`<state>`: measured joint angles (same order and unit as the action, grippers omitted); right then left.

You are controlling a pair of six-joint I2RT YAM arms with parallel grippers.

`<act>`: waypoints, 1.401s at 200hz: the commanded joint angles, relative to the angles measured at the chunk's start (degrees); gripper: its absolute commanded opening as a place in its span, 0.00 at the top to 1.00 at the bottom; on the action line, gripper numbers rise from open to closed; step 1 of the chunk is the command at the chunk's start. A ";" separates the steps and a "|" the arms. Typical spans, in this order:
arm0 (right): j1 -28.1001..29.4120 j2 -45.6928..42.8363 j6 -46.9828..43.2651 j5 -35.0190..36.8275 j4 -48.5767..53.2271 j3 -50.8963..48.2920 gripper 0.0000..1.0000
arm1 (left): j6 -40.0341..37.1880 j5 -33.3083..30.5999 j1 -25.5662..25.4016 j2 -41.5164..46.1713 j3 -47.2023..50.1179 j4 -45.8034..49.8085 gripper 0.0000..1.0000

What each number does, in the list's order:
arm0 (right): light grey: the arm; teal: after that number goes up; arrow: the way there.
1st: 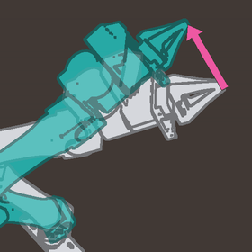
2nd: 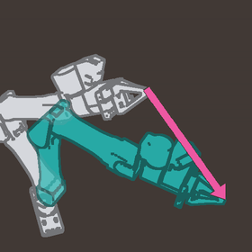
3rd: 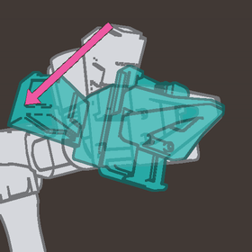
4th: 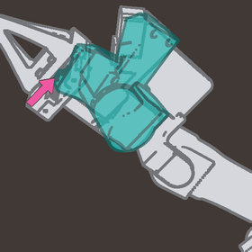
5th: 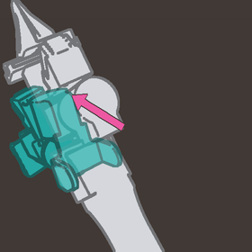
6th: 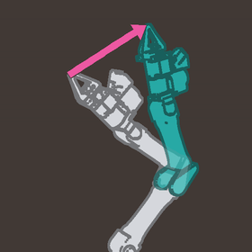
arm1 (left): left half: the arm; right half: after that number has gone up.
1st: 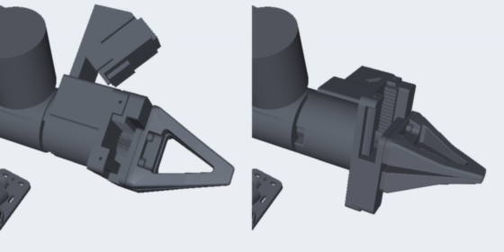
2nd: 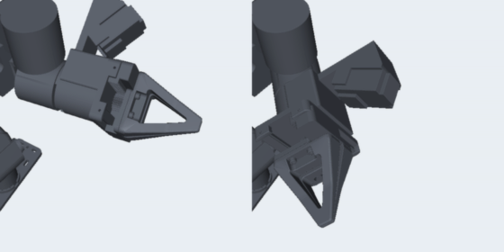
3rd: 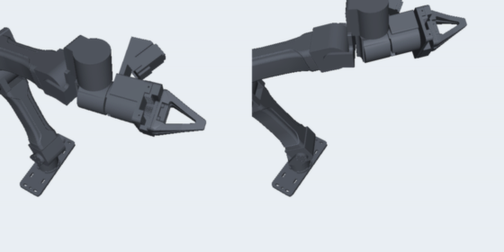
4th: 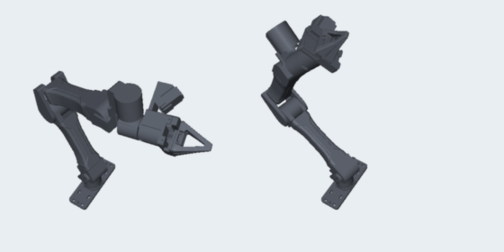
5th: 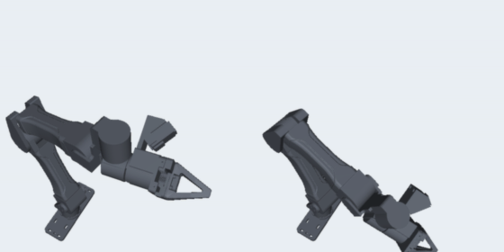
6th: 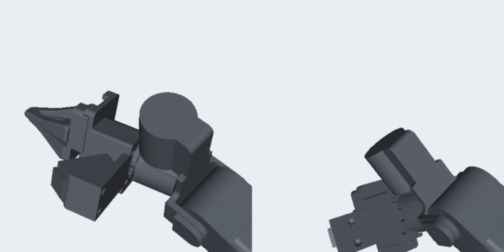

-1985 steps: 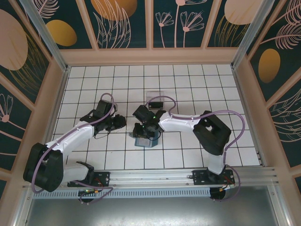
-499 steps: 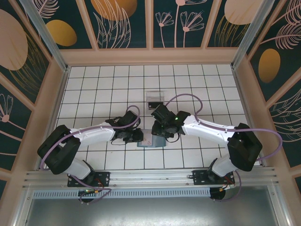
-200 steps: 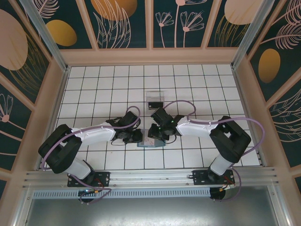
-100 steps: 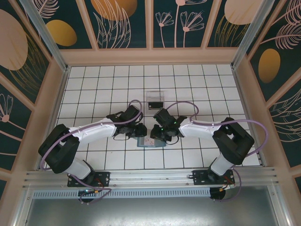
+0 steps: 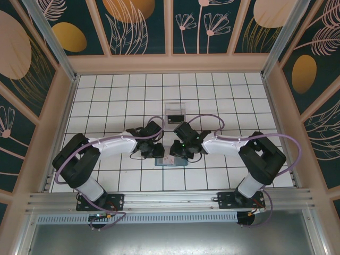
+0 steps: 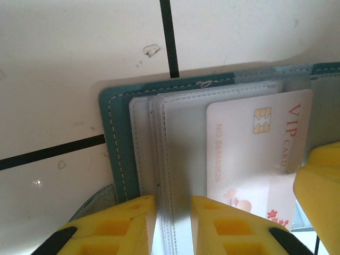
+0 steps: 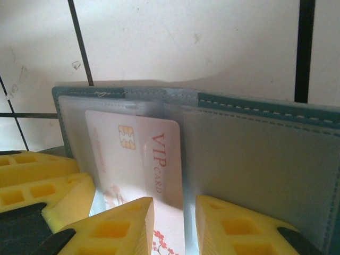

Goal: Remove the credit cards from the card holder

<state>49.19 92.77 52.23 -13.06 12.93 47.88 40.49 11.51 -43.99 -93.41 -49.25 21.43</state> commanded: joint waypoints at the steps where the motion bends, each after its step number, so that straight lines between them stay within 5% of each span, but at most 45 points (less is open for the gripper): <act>1: -0.71 1.00 -1.18 -0.80 -1.54 0.64 0.72 | -1.79 -2.72 0.27 -1.76 -0.43 3.87 0.75; 280: -2.41 -2.23 -1.83 -1.90 -7.02 -6.31 0.91 | -1.99 -2.63 0.22 -2.40 -0.75 5.37 0.78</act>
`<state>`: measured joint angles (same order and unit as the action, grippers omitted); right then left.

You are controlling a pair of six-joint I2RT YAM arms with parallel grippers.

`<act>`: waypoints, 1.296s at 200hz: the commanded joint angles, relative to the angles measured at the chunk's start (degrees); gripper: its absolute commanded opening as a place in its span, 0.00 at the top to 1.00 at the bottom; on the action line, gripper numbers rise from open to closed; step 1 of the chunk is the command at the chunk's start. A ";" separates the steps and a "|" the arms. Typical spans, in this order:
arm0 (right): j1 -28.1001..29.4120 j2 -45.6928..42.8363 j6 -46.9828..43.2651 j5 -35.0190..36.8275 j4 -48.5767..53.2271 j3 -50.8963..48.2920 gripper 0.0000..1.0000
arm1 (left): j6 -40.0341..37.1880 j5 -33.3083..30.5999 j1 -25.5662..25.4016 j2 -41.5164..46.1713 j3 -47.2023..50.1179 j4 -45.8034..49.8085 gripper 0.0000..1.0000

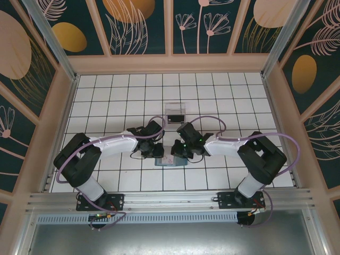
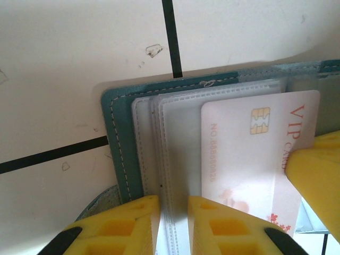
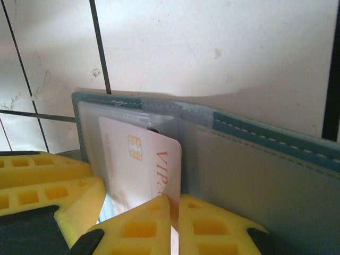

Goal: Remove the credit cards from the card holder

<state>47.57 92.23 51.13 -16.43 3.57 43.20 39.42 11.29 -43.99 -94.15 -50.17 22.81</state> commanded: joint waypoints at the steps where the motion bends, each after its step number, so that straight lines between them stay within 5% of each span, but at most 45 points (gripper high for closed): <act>1: -0.80 -1.73 -0.71 1.47 2.32 -1.63 0.91 | -0.92 -2.41 0.22 -1.65 0.21 3.95 0.78; 198: -4.91 -17.64 -4.94 7.01 15.39 2.15 0.94 | -0.57 -3.18 0.22 0.81 0.02 4.31 0.79; 259: -6.94 -16.75 -16.74 10.69 19.38 9.65 0.96 | -0.64 -3.85 0.22 2.64 -0.26 4.69 0.79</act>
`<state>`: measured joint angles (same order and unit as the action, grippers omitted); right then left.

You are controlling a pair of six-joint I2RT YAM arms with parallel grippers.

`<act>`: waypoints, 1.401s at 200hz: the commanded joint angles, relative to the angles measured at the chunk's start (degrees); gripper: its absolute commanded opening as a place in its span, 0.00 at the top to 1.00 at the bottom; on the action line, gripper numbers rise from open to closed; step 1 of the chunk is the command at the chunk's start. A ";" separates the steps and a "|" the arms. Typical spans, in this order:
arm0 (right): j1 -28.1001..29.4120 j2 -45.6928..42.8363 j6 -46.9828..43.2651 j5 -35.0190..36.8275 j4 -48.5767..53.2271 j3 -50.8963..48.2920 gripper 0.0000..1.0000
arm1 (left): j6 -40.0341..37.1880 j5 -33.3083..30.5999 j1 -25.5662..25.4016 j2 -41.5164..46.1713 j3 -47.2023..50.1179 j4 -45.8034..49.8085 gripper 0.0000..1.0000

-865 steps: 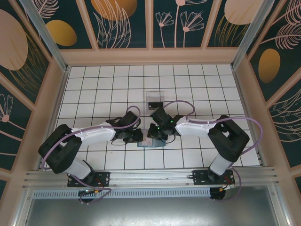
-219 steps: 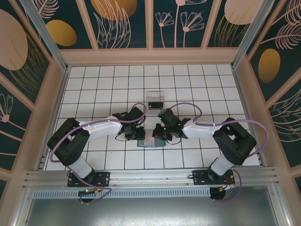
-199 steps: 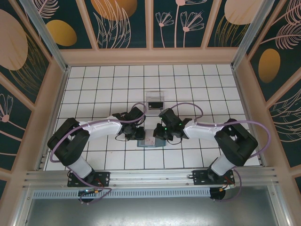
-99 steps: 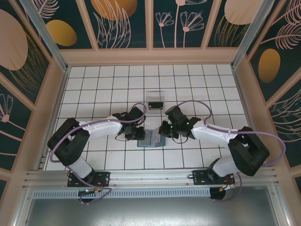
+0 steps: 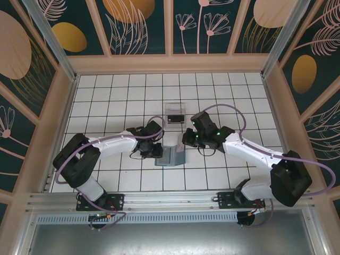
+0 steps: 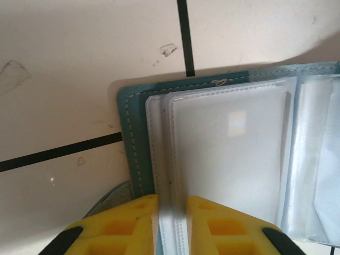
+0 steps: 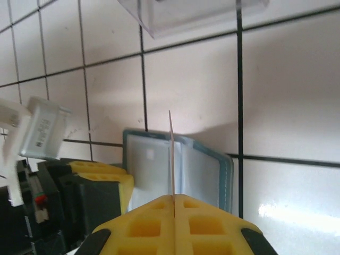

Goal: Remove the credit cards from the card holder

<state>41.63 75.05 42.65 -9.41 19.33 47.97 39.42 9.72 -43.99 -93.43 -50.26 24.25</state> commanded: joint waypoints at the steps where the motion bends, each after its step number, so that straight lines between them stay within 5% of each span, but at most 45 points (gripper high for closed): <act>1: -1.01 0.53 -8.54 3.86 3.79 5.14 0.96 | -0.65 -2.30 0.22 1.97 -0.18 3.25 0.79; 47: -2.47 3.65 -29.19 8.97 4.84 12.27 0.95 | -0.62 -2.77 0.22 3.68 -0.36 2.69 0.78; 156: -4.99 15.96 -90.40 2.50 17.88 28.50 1.00 | 0.93 -2.82 0.22 6.87 0.85 1.21 0.73; 280: -7.49 42.49 -105.70 2.17 39.71 63.91 1.00 | 1.72 -2.35 0.25 8.17 1.84 -0.83 0.73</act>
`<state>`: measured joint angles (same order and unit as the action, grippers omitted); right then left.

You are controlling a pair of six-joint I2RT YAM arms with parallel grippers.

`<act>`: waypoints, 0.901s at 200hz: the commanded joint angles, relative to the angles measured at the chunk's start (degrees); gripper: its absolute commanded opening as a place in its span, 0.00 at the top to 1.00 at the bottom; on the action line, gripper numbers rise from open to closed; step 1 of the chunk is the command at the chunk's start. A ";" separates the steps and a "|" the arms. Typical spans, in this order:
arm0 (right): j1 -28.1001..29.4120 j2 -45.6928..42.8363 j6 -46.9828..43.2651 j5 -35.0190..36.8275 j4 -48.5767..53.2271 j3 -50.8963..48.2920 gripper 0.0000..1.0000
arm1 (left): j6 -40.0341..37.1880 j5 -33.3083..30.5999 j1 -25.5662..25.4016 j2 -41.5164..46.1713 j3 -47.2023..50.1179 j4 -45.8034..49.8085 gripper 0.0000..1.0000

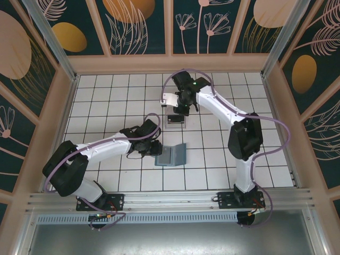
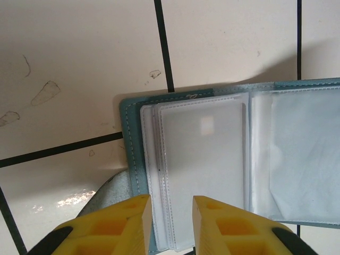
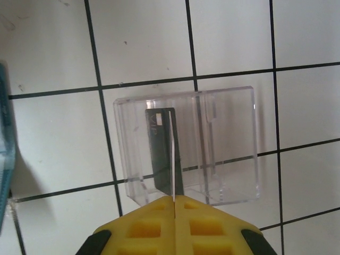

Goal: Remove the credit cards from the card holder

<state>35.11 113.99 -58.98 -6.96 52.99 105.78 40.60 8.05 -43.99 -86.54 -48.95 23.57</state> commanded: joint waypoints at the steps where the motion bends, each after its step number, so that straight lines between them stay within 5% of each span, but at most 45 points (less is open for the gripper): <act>1: -0.95 3.66 -4.14 -0.31 6.24 6.46 1.00 | 0.53 -0.72 0.23 1.24 0.52 -0.09 0.73; 83: -2.15 15.72 -8.32 -0.10 13.18 23.04 1.00 | 2.02 -2.07 0.24 1.88 0.87 0.33 0.73; 180: -3.46 18.92 -9.05 -4.52 13.82 20.40 1.00 | 3.09 -1.90 0.22 1.77 0.48 0.59 0.73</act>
<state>32.32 130.93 -66.83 -9.17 64.62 126.61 42.78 6.94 -43.99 -85.43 -48.51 23.62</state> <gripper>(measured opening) 0.051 0.270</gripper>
